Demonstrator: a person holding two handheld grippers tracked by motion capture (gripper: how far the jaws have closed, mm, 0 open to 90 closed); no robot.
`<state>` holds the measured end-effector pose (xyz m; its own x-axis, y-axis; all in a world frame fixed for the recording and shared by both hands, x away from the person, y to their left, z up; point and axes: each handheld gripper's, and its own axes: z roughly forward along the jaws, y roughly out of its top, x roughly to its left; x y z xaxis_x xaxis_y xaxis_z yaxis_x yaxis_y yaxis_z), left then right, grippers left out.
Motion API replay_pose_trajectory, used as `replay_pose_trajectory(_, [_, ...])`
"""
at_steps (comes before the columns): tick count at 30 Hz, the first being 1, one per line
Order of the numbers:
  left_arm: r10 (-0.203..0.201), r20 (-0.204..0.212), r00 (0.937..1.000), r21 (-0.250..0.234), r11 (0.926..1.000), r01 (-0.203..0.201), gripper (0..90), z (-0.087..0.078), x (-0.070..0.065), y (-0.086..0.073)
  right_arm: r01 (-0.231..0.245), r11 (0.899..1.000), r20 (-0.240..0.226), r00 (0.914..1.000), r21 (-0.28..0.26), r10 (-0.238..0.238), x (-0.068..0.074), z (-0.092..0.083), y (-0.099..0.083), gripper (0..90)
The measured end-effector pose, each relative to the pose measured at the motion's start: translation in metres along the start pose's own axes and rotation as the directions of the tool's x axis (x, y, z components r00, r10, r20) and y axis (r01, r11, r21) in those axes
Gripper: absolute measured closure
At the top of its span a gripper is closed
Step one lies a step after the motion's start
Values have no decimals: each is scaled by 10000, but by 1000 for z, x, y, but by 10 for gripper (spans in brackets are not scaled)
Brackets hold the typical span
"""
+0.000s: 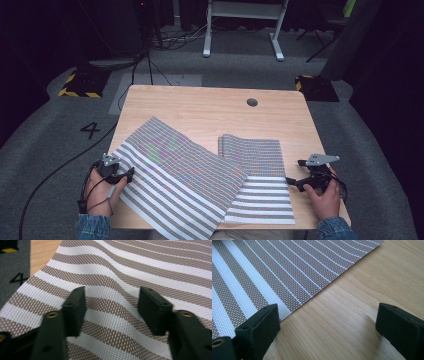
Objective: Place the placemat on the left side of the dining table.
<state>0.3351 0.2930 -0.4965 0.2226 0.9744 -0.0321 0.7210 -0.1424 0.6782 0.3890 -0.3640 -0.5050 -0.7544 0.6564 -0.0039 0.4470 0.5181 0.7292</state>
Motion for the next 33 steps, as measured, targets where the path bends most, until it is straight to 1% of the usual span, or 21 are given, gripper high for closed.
replay_pose_trajectory(1, [19, 3, 10000, -72, 10000, -19, 488, 1, -1, 0, 1, 10000, -2, 10000, -1, -1, 0, 0, 0, 54])
replay_pose_trajectory(2, [69, 135, 9999, -136, 9999, -67, 537, 1, -3, 1, 0, 10000, -2, 10000, -1, 0, 0, 0, 0, 54])
replay_pose_trajectory(3, [131, 240, 9996, -232, 9997, -125, 623, 2, -5, 1, -1, 10000, -3, 10000, -2, 1, 0, 0, 0, 54])
replay_pose_trajectory(5, [443, 226, 9988, -268, 9987, -437, 770, 4, -10, 3, -11, 10000, -2, 10000, 1, 11, 0, 0, 0, 54])
replay_pose_trajectory(6, [750, 65, 9972, -205, 9970, -749, 810, 4, -13, 5, -12, 10000, 0, 10000, 0, 12, 0, 0, 0, 54])
replay_pose_trajectory(8, [1354, -299, 9903, -231, 9904, -1361, 838, 4, -19, 7, -16, 10000, 1, 10000, 0, 16, 0, 0, 0, 54])
replay_pose_trajectory(9, [1510, -385, 9878, -397, 9875, -1525, 844, 3, -23, 8, -19, 10000, 3, 10000, 4, 19, 0, 0, 0, 54])
replay_pose_trajectory(11, [1581, -330, 9869, -771, 9841, -1602, 851, 0, -26, 11, -27, 10000, 3, 10000, 2, 27, 0, 0, 0, 54])
replay_pose_trajectory(12, [1657, -310, 9857, -1009, 9806, -1680, 853, -4, -28, 13, -27, 10000, 4, 10000, 3, 27, 0, 0, 0, 54])
replay_pose_trajectory(15, [2067, -215, 9782, -1625, 9647, -2074, 857, -18, -36, 23, -23, 10000, 10, 10000, 3, 23, 0, 0, 0, 54])
replay_pose_trajectory(16, [2238, -266, 9743, -1809, 9574, -2249, 857, -23, -39, 27, -24, 10000, 13, 10000, 4, 24, 0, 0, 0, 54])
replay_pose_trajectory(19, [2937, -376, 9552, -2207, 9298, -2945, 856, -33, -47, 42, -35, 10000, 9, 10000, 0, 35, 0, 0, 0, 55])
replay_pose_trajectory(20, [3226, -388, 9457, -2338, 9172, -3225, 856, -36, -49, 48, -37, 10000, 13, 10000, 1, 37, 0, 0, 0, 54])
replay_pose_trajectory(21, [3438, -343, 9384, -2388, 9089, -3418, 855, -38, -50, 54, -35, 10000, 18, 10000, -4, 35, 0, 0, 0, 54])
replay_pose_trajectory(25, [4056, -690, 9114, -2480, 8779, -4095, 849, -42, -42, 84, -37, 10000, 40, 10000, 3, 37, 0, 0, 0, 54])
replay_pose_trajectory(27, [4427, -943, 8917, -2373, 8599, -4520, 847, -37, -34, 102, -34, 10000, 38, 10000, 19, 34, -1, 0, 0, 54])
replay_pose_trajectory(29, [4629, -1077, 8798, -2253, 8506, -4751, 844, -29, -27, 116, -71, 10000, 48, 10000, 14, 71, 0, 0, 0, 54])
replay_pose_trajectory(30, [4662, -1064, 8782, -2192, 8505, -4781, 837, -23, -24, 122, -75, 10000, 54, 10000, 15, 75, 0, 0, 0, 54])
replay_pose_trajectory(31, [4594, -1141, 8808, -2193, 8531, -4734, 815, -14, -17, 131, -81, 10000, 57, 10000, 18, 81, 0, 0, 0, 54])
replay_pose_trajectory(32, [4365, -1333, 8898, -2329, 8588, -4563, 743, -5, -11, 139, -80, 10000, 60, 10000, 15, 80, 0, 0, 0, 54])
replay_pose_trajectory(33, [4030, -1607, 9010, -2381, 8701, -4316, 632, 4, -4, 146, -75, 10000, 63, 10000, 15, 75, -1, 0, 0, 54])
